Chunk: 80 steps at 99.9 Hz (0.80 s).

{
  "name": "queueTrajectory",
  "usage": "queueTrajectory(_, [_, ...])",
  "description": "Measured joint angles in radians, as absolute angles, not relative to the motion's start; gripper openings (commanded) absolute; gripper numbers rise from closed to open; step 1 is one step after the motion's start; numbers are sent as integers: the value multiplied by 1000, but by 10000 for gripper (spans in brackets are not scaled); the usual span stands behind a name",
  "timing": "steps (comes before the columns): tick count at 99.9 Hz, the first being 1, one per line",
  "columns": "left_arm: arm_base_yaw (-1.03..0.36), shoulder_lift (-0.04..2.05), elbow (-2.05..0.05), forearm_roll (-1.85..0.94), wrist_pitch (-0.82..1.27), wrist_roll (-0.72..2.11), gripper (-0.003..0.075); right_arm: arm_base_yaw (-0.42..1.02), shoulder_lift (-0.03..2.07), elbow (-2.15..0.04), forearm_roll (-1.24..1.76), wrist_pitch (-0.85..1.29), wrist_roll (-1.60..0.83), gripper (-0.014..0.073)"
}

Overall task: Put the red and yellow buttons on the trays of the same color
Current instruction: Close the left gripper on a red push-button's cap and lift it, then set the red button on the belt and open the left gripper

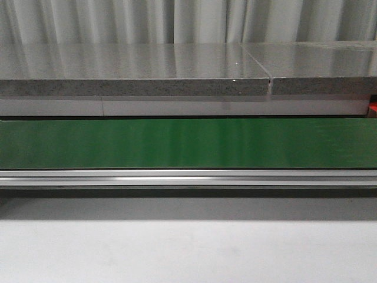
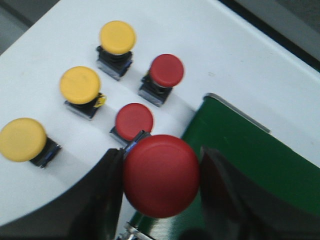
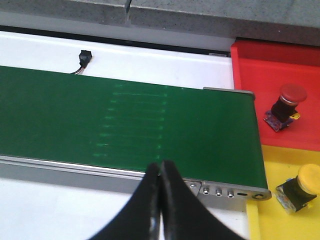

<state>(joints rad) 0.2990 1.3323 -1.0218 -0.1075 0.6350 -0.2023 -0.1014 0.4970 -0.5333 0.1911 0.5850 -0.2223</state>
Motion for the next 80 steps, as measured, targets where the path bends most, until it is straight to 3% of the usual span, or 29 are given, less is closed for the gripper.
queueTrajectory(27, [156,1352,-1073,-112,682,-170,104,-101,497,-533,191,585,-222,-68])
queueTrajectory(59, [118,1481,-1073,-112,692,-170,115,-101,497,-533,191,585,-222,-68])
queueTrajectory(71, [117,1492,-1076,-118,694,-157,213,-101,497,-533,191,585,-222,-68])
queueTrajectory(80, [113,1492,-1076,-118,694,-143,379,-101,497,-533,191,585,-222,-68])
